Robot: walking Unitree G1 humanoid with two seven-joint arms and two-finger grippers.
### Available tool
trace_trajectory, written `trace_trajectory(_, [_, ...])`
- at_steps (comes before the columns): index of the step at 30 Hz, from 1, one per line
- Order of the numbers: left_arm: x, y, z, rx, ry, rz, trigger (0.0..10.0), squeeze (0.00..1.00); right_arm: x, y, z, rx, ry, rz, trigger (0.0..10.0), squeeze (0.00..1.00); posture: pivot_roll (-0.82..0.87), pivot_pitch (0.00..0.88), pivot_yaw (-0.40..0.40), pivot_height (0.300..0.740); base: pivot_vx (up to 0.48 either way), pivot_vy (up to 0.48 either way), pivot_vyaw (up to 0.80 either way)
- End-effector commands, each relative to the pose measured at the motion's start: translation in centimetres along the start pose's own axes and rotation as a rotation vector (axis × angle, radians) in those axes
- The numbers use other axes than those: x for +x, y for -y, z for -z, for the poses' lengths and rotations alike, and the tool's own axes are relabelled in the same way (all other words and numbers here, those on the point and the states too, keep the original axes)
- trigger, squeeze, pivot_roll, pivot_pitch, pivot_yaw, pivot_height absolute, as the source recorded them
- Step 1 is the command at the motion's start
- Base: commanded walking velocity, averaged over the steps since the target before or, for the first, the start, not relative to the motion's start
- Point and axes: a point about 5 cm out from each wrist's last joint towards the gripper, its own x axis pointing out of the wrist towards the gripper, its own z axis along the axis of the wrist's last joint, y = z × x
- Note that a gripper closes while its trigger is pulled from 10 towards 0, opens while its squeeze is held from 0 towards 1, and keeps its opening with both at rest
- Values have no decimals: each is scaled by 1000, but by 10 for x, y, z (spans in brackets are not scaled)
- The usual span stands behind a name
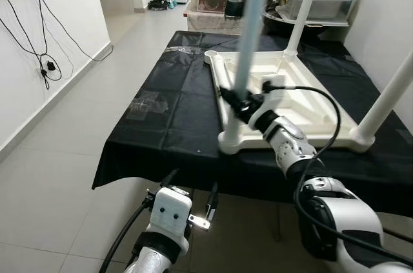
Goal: Building children table
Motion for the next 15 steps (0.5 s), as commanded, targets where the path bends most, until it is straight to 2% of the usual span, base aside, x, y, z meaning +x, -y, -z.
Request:
trace_trajectory(1, [0,2,4,-17,-15,8,10000,0,14,-23,12,-24,-112,-216,10000,0,119,16,-40,740,0,0,0])
trace_trajectory(4, [0,2,4,-17,-15,7,10000,0,17,-30,16,-42,-156,-281,10000,0,138,24,-47,740,0,0,0])
trace_trajectory(6, [0,3,3,-16,-15,4,10000,0,25,-42,21,-84,-205,-361,10000,0,142,29,-51,740,0,0,0])
trace_trajectory(9, [0,3,2,-17,-14,3,10000,0,29,-49,23,-107,-227,-409,10000,0,142,34,-52,740,0,0,0])
trace_trajectory(10, [0,3,2,-18,-14,3,10000,0,32,-50,24,-128,-226,-375,4902,0,142,34,-52,740,0,0,0])
trace_trajectory(11, [0,3,2,-18,-14,3,10000,0,32,-50,24,-128,-226,-375,4902,0,142,34,-52,740,0,0,0])
trace_trajectory(12, [0,3,2,-18,-15,3,10000,0,35,-50,23,-144,-219,-339,3373,0,142,34,-52,740,0,0,0])
trace_trajectory(13, [0,3,2,-19,-15,2,10000,0,37,-49,22,-166,-204,-288,0,0,141,37,-52,740,0,0,0])
trace_trajectory(14, [0,3,2,-19,-15,2,10000,0,37,-49,22,-166,-204,-288,0,0,141,37,-52,740,0,0,0])
trace_trajectory(15, [-1,3,2,-20,-15,2,10000,0,38,-46,22,-184,-200,-215,0,0,141,37,-52,740,0,0,0])
